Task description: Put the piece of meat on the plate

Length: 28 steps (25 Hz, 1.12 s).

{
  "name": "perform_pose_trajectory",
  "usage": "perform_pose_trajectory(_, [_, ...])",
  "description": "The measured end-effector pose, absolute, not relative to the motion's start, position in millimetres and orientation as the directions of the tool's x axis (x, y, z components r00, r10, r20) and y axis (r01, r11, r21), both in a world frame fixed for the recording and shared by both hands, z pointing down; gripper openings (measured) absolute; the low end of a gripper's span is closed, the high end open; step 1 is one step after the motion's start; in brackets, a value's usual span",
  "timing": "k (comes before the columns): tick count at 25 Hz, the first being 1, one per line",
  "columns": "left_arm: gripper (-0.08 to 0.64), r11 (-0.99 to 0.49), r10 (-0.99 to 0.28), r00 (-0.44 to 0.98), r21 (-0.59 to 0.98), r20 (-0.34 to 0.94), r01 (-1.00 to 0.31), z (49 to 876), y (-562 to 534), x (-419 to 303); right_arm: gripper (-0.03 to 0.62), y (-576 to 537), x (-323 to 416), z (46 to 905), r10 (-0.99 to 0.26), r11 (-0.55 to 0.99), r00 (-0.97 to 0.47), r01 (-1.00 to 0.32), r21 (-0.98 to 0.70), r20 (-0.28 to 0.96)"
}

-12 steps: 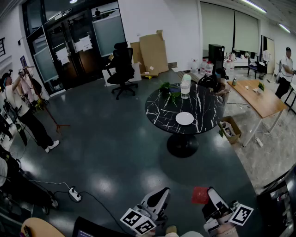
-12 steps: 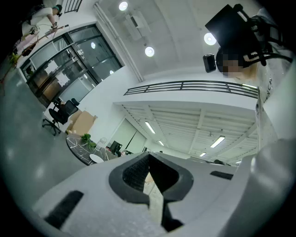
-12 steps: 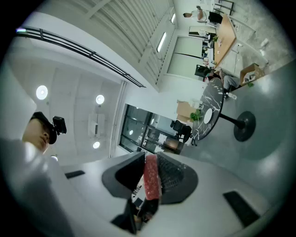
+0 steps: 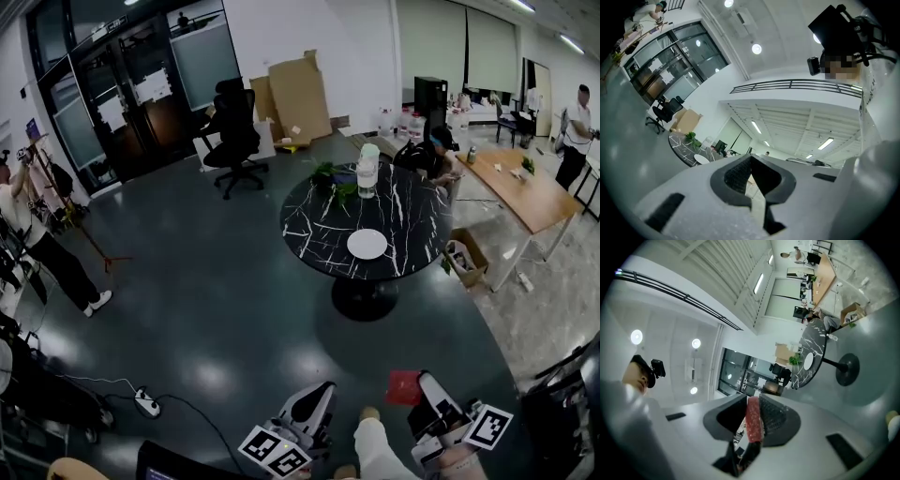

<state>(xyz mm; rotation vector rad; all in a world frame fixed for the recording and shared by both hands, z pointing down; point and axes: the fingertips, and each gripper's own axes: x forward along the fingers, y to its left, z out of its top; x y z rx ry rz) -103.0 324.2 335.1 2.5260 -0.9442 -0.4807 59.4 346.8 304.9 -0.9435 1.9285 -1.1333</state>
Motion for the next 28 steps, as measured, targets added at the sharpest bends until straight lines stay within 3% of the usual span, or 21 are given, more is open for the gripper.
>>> perform_pose_trajectory(11, [0.008, -0.703, -0.688, 0.694, 0.437, -0.214, -0.562, 321, 196, -67, 0.086, 236, 86, 310, -0.809, 0.365, -0.558, -0.235, -0.901, -0.183])
perform_pose_trajectory(28, [0.008, -0.677, -0.712, 0.674, 0.45, -0.198, -0.583, 319, 115, -36, 0.086, 149, 113, 313, -0.803, 0.351, -0.565, -0.196, -0.916, -0.187])
